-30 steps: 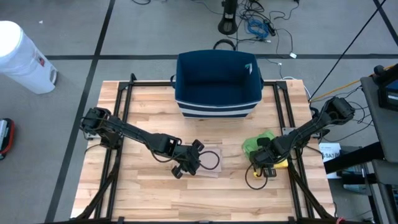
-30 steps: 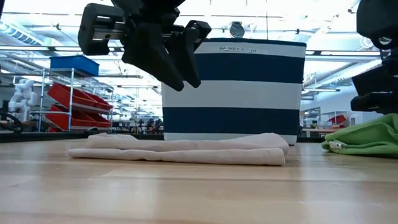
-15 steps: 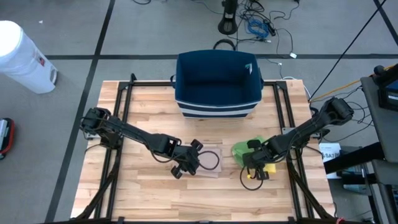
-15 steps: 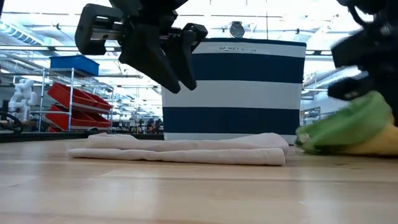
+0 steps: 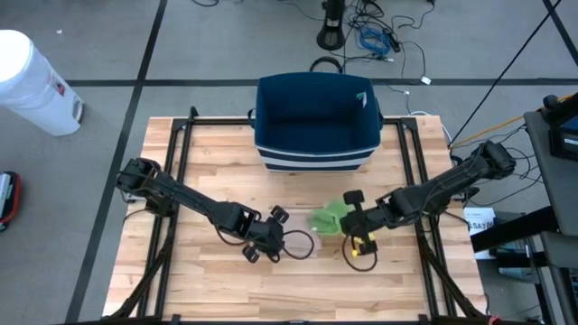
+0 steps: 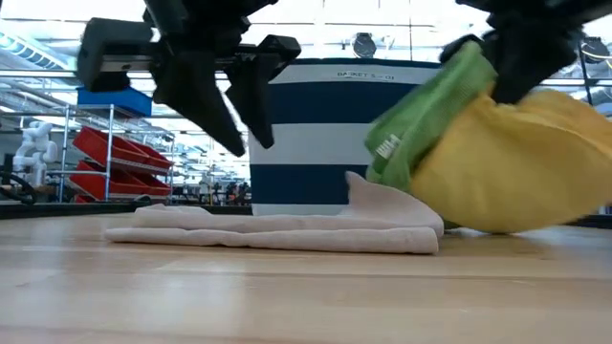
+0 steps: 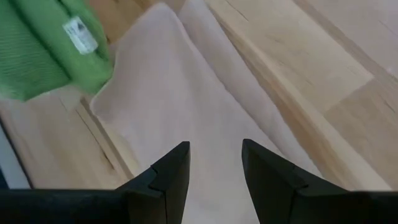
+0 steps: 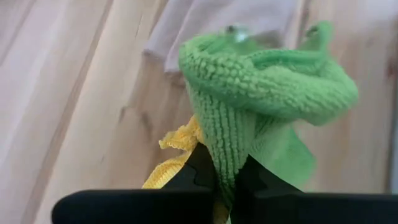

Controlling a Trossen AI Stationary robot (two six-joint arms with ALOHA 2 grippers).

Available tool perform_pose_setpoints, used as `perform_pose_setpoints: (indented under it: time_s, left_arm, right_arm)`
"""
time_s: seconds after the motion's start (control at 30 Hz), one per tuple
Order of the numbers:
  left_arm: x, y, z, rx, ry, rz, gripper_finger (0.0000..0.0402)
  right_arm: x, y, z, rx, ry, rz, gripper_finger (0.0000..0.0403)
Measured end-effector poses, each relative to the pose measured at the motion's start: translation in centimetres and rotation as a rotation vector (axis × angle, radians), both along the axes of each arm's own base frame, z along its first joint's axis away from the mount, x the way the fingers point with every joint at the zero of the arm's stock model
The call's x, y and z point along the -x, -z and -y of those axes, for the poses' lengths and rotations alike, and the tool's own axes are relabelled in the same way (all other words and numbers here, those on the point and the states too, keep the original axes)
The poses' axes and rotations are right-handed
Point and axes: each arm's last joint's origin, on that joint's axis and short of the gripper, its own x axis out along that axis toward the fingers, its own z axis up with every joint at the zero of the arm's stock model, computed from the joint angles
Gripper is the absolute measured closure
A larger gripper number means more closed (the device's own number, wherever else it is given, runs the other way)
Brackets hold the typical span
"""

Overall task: Fold towel
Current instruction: Stack the folded towels on the light brown towel

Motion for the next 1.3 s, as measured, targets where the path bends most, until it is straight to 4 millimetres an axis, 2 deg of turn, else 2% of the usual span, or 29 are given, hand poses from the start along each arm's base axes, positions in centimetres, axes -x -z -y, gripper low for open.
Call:
perform_pose_setpoints:
  time_s: [0.23,0.43,0.57,0.73,0.83,1.13,1.3]
  left_arm:
    - [1.0,0.4,0.7,0.001,-0.044,-0.075,0.0248]
    - [1.5,0.5,1.0,0.011,-0.084,-0.113,0.0248]
    - [1.7,0.6,1.0,0.010,-0.096,-0.130,0.0248]
    - [1.8,0.6,0.9,0.008,-0.105,-0.144,0.0248]
    - [1.8,0.7,0.9,0.014,-0.119,-0.146,0.0248]
    - [2.0,0.7,0.9,0.027,-0.157,-0.164,0.0248]
    - [2.5,0.8,1.3,0.032,-0.167,-0.202,0.0248]
  right_arm:
    - [-1.7,-0.8,2.4,0.044,-0.007,0.088,0.0400]
    - [-2.6,-0.9,5.3,0.143,0.082,0.108,0.0400]
    - [-3.3,-1.9,6.7,0.160,0.105,0.149,0.0400]
    - [-4.6,-3.6,7.0,0.130,0.026,0.203,0.0400]
    - [-5.7,-3.9,6.8,0.129,-0.016,0.203,0.0399]
    - [-10.1,-0.7,7.0,0.179,-0.048,0.054,0.0399]
    - [-11.9,-1.5,7.5,0.234,0.002,0.046,0.0399]
